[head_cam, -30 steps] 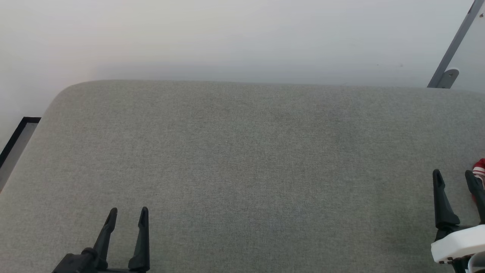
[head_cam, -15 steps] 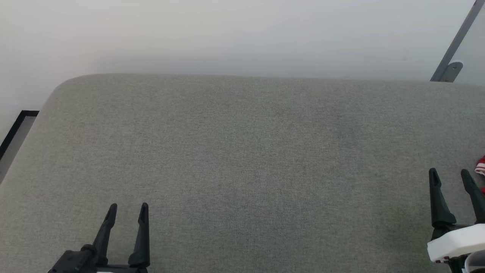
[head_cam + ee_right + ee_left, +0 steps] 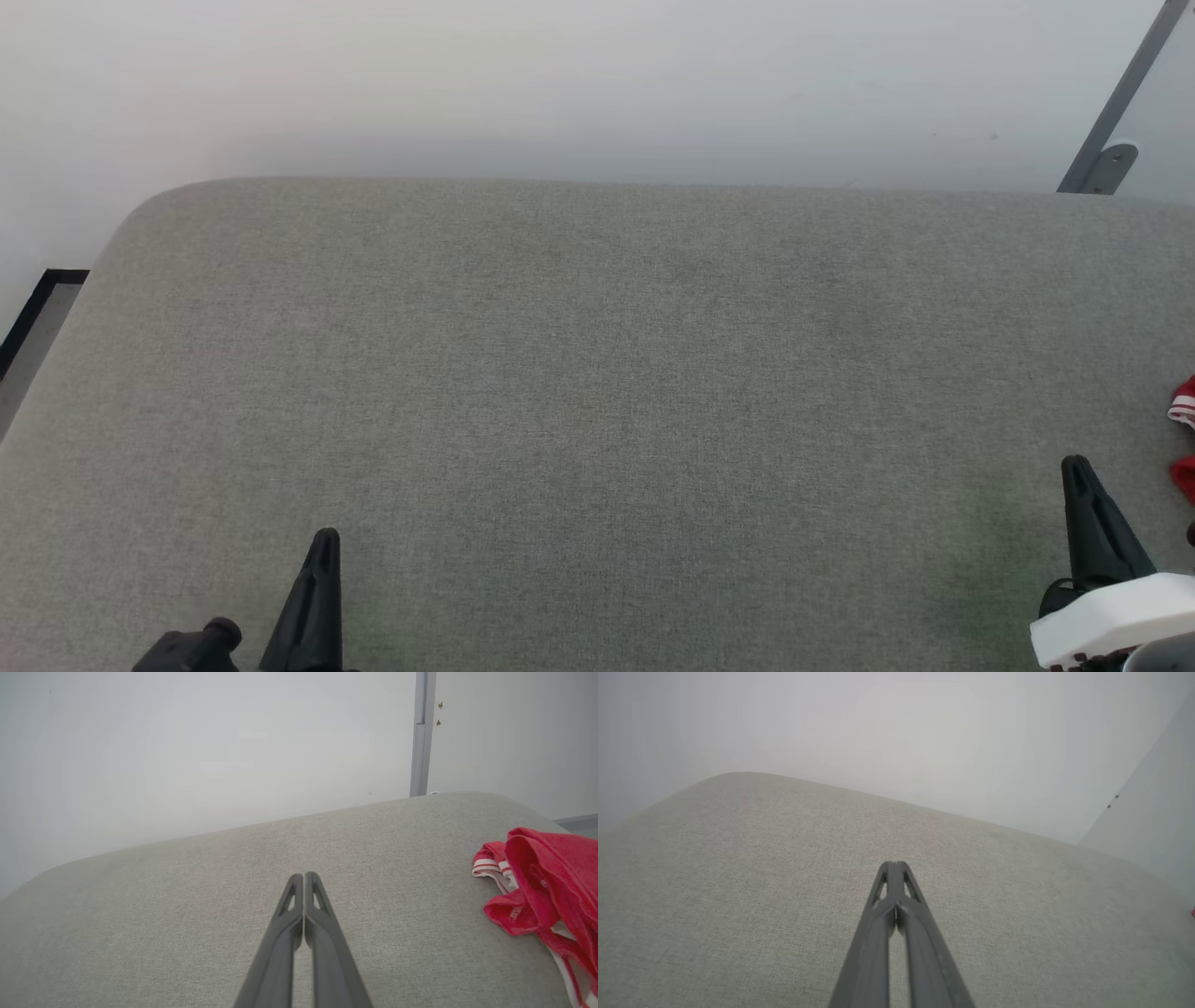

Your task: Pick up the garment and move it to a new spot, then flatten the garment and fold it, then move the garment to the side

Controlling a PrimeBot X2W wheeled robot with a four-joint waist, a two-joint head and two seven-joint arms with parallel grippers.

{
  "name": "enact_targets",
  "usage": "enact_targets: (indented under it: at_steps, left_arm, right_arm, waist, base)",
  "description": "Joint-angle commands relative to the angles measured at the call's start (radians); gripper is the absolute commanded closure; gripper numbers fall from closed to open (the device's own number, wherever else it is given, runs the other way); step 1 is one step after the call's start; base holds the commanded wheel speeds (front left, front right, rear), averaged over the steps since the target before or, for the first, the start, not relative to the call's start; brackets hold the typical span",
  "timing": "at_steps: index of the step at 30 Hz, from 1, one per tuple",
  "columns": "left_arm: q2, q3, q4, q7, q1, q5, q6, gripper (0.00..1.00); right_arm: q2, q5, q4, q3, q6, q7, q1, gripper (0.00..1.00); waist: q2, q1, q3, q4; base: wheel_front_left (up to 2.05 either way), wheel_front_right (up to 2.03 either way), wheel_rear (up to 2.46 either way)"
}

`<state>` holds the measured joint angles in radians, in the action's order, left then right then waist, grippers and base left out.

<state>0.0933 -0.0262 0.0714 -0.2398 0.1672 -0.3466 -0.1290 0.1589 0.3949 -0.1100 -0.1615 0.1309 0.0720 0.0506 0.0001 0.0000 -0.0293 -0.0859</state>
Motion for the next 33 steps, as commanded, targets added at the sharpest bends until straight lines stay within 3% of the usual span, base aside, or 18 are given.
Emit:
enact_targets:
  at_steps: [1,33]
  left_arm:
    - [0.005,0.004,-0.012,0.004,-0.023,-0.033,0.002,1.00]
    - [0.011,0.026,0.065,0.118,-0.129,-0.557,-0.001,1.00]
  right_arm:
    - [0.004,0.027,0.010,-0.002,0.000,-0.006,-0.023,1.00]
    - [-0.041,0.506,-0.045,0.019,0.000,-0.076,-0.079,1.00]
  waist:
    - [-0.0001,0.0000,0.000,0.000]
    - [-0.0001,0.0000,0.007,0.024]
  base:
    - [0.00,0.00,0.00]
    - [0.00,0.00,0.00]
